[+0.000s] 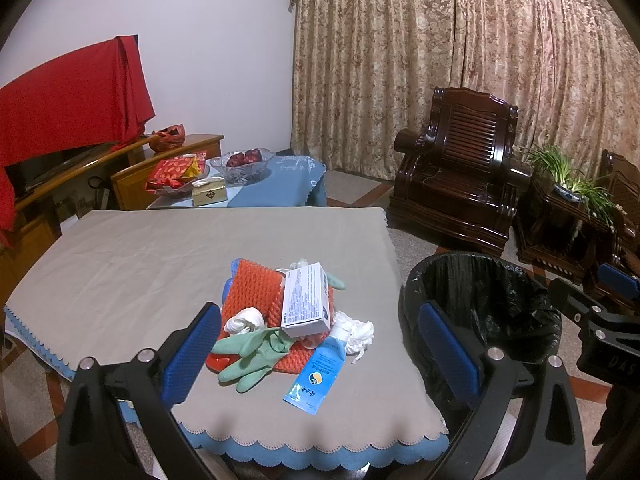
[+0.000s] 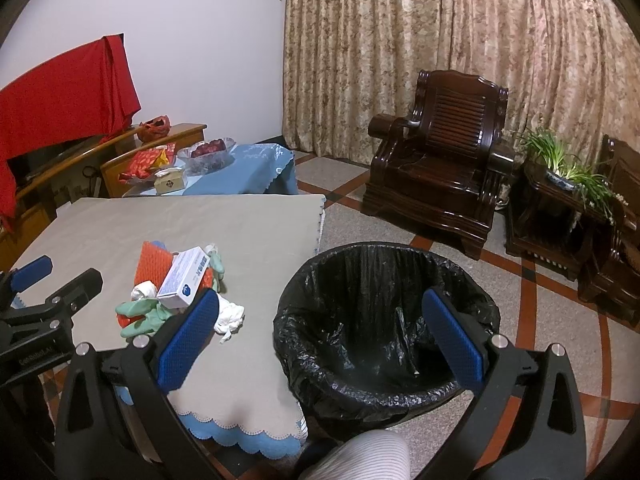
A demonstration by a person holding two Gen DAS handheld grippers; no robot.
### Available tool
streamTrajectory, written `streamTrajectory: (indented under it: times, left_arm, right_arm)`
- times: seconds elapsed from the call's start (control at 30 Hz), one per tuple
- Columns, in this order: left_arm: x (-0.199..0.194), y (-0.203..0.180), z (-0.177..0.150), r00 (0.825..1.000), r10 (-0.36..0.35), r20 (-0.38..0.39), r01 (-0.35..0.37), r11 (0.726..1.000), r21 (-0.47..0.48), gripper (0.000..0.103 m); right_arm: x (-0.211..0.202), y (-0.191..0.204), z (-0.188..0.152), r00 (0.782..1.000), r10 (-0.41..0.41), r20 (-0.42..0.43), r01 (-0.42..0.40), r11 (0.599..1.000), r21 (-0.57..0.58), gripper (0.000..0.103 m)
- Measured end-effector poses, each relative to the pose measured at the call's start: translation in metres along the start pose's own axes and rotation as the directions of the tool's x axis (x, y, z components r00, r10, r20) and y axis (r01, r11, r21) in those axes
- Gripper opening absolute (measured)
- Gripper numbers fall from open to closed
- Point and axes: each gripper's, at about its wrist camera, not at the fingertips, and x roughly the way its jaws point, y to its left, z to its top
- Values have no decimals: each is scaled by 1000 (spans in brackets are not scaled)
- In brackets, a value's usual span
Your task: Collect trash
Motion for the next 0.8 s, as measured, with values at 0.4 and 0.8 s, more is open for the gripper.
streamTrajectory:
  times: [0.4, 0.8]
  left_arm:
    - [0, 0, 0, 1000, 2, -3, -2, 1000, 2, 97]
    - [2, 0, -1, 1000, 1, -5, -1, 1000, 3, 97]
  right_arm:
    - [1, 3, 0, 1000, -2, -2, 2, 1000, -3, 98]
    - [1, 1, -3, 1000, -7, -9, 7, 1000, -4, 98]
